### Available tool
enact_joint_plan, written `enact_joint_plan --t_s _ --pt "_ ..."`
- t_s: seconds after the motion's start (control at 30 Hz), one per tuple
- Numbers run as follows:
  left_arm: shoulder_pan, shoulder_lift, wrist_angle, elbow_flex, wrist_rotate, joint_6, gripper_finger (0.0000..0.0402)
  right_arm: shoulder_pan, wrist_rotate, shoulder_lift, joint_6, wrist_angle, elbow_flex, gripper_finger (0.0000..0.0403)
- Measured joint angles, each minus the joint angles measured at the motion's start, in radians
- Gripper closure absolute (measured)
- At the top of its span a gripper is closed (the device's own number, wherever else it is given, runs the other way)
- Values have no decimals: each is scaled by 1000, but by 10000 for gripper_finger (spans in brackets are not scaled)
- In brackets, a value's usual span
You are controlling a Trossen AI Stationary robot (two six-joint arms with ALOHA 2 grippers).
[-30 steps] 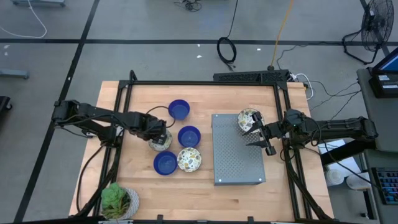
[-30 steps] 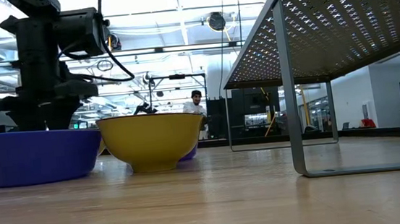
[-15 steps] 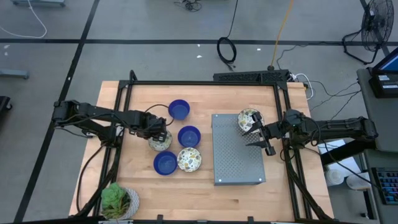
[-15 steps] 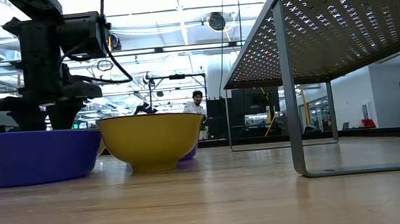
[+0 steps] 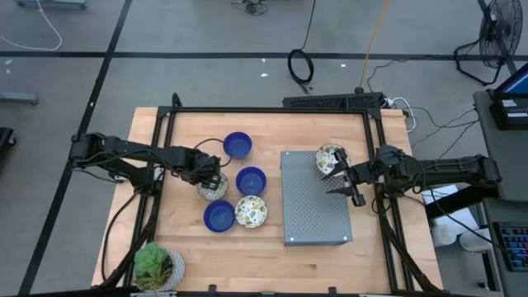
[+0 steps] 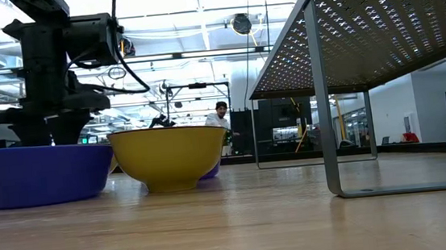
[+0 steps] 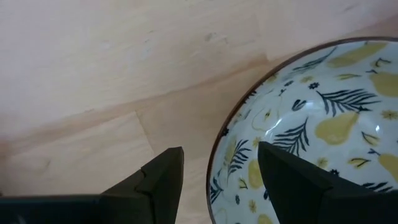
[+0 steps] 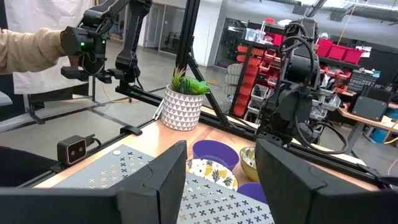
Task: Pick & Place Mini bowls
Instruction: Stack the left yellow bowl on the yellow bowl on the shelf
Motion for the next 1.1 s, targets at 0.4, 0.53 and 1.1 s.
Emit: enact_joint_plan --t_s 0.4,0.53,1.1 --pt "0 -6 2 0 20 63 192 0 0 0 0 1 0 222" --pt "6 -6 1 0 19 77 192 0 0 0 0 1 0 222" --pt "51 -6 -24 0 33 130 192 0 0 0 11 5 0 222"
